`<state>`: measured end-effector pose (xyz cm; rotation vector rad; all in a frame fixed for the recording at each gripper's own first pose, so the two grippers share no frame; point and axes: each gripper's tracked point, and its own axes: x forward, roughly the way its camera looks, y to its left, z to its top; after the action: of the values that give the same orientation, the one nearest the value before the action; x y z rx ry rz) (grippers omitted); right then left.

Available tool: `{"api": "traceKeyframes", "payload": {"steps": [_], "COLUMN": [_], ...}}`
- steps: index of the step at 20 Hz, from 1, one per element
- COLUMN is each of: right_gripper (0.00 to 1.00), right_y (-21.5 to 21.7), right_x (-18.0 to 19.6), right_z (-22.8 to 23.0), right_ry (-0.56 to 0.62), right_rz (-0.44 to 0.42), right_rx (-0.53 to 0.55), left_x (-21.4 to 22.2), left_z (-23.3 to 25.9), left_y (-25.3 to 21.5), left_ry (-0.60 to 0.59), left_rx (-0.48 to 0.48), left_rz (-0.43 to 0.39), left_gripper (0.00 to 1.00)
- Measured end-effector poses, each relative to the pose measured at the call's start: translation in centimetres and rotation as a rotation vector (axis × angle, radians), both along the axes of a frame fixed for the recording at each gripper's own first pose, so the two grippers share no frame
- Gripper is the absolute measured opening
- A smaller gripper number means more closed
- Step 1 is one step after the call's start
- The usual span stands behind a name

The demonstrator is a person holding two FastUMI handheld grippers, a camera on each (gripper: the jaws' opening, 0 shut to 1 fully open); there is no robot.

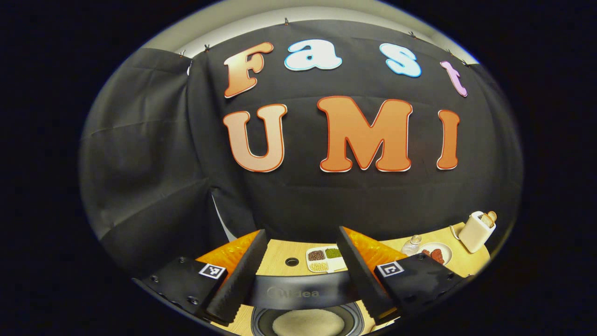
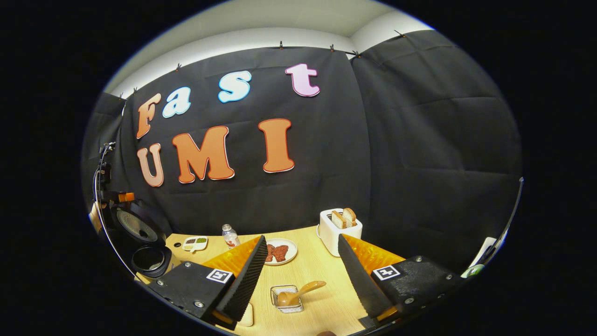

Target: Close the left gripper, press the button to open the rice cooker; take a wooden spoon from the chopstick holder with the right hand, scoop a spoonful of rice and pour it into the rice cooker, then put the wooden spoon back into the chopstick holder.

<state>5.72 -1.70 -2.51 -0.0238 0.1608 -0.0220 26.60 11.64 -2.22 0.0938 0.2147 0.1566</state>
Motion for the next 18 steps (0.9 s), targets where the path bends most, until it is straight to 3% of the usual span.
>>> {"api": "traceKeyframes", "payload": {"steps": [8, 15, 18], "right_gripper": [0.94, 0.94, 0.94], "right_y": [1.1, 1.5, 0.9], "right_x": [-0.5, -0.8, -0.7], "right_z": [-0.4, -1.0, -1.5], "right_ry": [0.015, 0.033, 0.035], "right_rz": [0.071, 0.108, 0.11], "right_rx": [0.029, 0.017, 0.013], "left_x": [-8.3, -13.9, -14.6], "left_z": [-5.7, -15.4, -16.1], "left_y": [-1.9, -2.2, -2.0], "left_ry": [0.022, 0.047, -0.007], "left_rx": [-0.037, -0.033, -0.004], "left_rz": [-0.059, 0.003, 0.042], "left_gripper": [1.0, 0.98, 1.0]}}
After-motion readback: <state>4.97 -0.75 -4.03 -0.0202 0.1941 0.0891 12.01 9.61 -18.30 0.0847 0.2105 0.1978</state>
